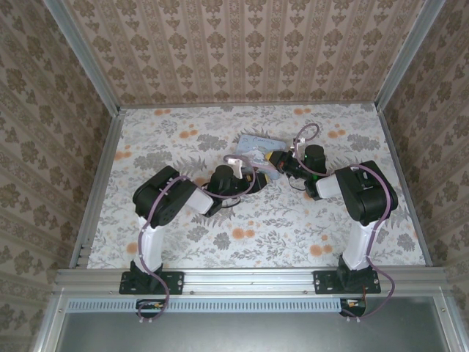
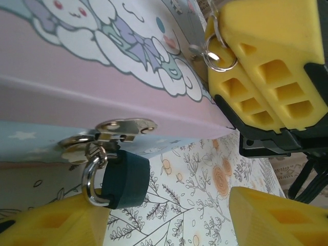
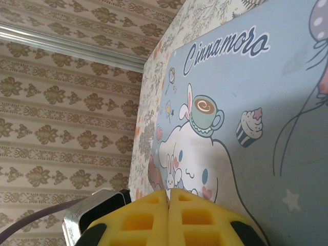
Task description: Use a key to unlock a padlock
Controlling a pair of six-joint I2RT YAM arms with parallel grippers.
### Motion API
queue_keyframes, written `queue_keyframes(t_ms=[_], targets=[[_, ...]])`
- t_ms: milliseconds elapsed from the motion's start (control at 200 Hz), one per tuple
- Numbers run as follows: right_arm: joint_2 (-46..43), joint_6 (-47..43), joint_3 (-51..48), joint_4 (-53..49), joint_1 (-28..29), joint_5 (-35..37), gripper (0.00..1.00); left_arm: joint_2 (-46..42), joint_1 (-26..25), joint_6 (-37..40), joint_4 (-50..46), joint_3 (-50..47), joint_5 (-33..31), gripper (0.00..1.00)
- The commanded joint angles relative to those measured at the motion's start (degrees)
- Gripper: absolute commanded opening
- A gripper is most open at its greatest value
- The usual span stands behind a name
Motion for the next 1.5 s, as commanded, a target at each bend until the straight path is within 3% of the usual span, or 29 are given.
queue_keyframes(t_ms=[0, 300, 805, 1140, 1495], targets=[[2.6, -0.1, -0.3, -2.8, 0.0, 0.5, 0.0, 1.8, -0.2, -1.6, 4.4, -0.6, -0.8, 0.64], [2.4, -0.3, -0.6, -2.7, 0.0, 0.5, 0.0, 3.6, -0.1, -3.2, 5.4, -0.6, -3.3, 0.63], [2.8, -0.1, -0.5, -2.6, 0.0, 0.2, 0.0, 4.0, 0.2, -3.1, 3.4, 1.0, -5.3, 0.43], [3.0, 0.0, -0.4, -2.5, 0.0, 0.1, 0.0, 4.4, 0.2, -1.9, -1.8, 3.5, -6.2, 0.47], [2.6, 0.2, -0.5, -2.3, 0.0, -0.2, 0.0, 4.7, 0.7, -1.6, -3.5, 4.5, -5.4, 0.25]])
